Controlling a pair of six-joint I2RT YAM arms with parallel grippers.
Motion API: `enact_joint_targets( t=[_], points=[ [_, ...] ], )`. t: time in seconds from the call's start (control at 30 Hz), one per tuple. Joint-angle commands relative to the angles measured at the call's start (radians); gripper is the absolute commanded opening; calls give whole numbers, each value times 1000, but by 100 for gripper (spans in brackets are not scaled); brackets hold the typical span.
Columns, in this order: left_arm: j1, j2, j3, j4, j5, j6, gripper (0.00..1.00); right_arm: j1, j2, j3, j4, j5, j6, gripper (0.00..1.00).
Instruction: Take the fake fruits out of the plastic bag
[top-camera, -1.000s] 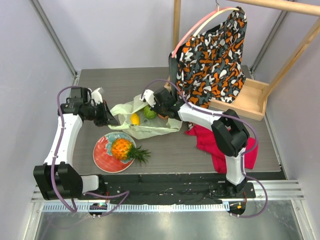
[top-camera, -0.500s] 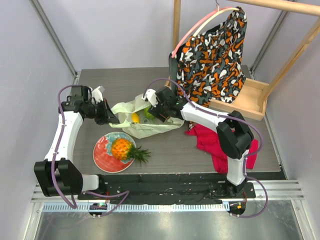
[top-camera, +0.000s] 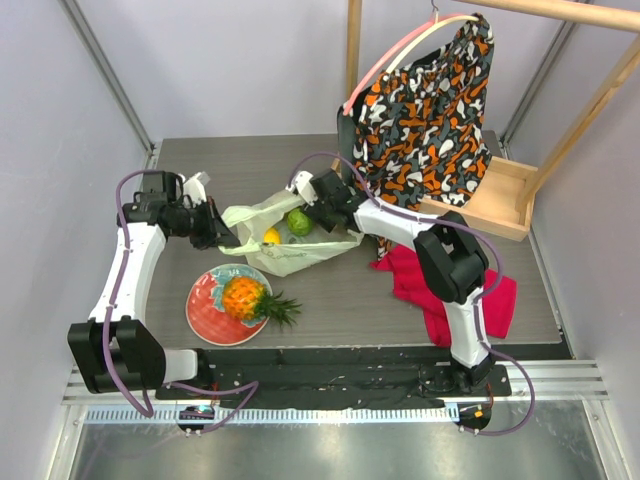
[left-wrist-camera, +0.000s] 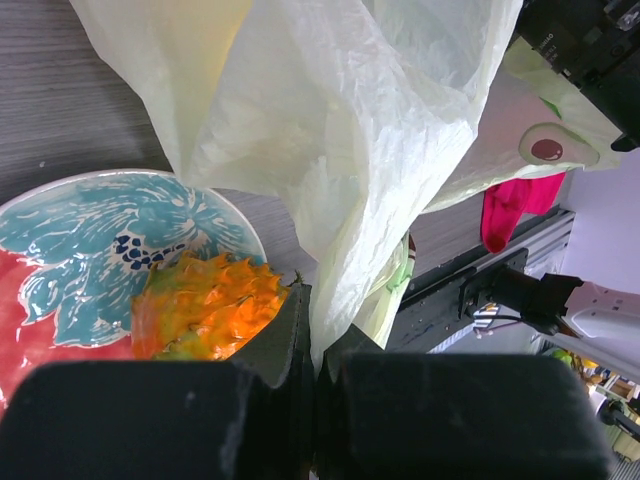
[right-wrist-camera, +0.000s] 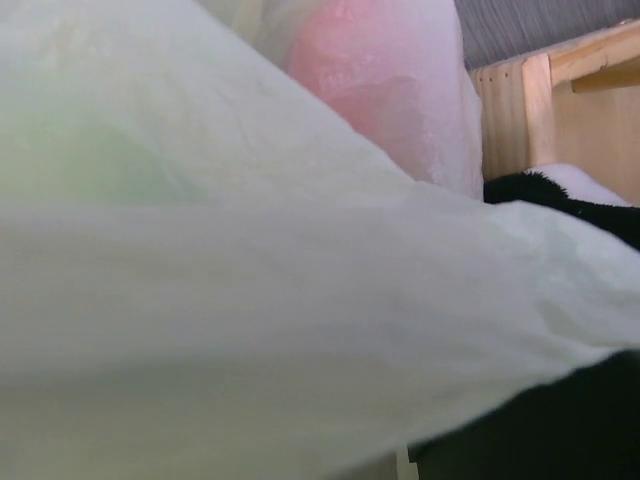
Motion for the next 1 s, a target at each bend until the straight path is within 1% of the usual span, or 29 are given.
enact_joint_targets(
  t=[0.0,0.07,0.13,0.17,0.2,0.23,0.27,0.37,0.5,0.57,0.63,0.67,0.7,0.73,0.8,0.83,0.9,0.97],
  points=[
    [4,-4,48,32,25,-2,0,-1,-76,28,-56,-65,-5,29],
    [4,10,63,37,25,-7,0,-2,-127,52,-108,-123,18,28],
    [4,25,83,38,25,-9,0,-4,-212,72,-181,-211,46,27],
    [2,42,91,38,25,-10,0,-4,-242,81,-202,-320,52,26],
    [2,50,98,41,24,-12,0,-4,-269,77,-214,-373,64,26],
    [1,56,118,44,24,-12,0,-5,-332,69,-226,-418,70,26],
    [-2,76,129,44,20,-9,0,-5,-357,51,-235,-503,73,26],
    [-11,111,189,35,1,11,0,-2,-437,33,-257,-605,127,26],
    [-27,212,301,18,-44,34,0,8,-481,32,-225,-702,178,25],
    [-25,250,342,23,-53,28,0,27,-480,52,-203,-722,190,25],
    [-25,326,425,5,-56,21,0,70,-461,84,-183,-749,175,25],
    [-25,350,487,-8,-55,21,0,88,-432,95,-179,-760,159,25],
    [-25,396,518,-12,-58,21,0,114,-414,109,-182,-774,140,25],
    [-25,416,551,-20,-64,27,0,160,-393,150,-189,-782,120,25],
    [-25,447,630,-41,-87,37,0,211,-319,210,-214,-780,49,25],
    [-25,461,649,-45,-99,45,0,257,-294,223,-214,-776,25,25],
    [-22,459,672,-40,-121,50,0,291,-230,253,-202,-762,-28,25],
    [-19,441,675,-29,-127,44,0,327,-187,273,-170,-750,-34,25]
  ],
)
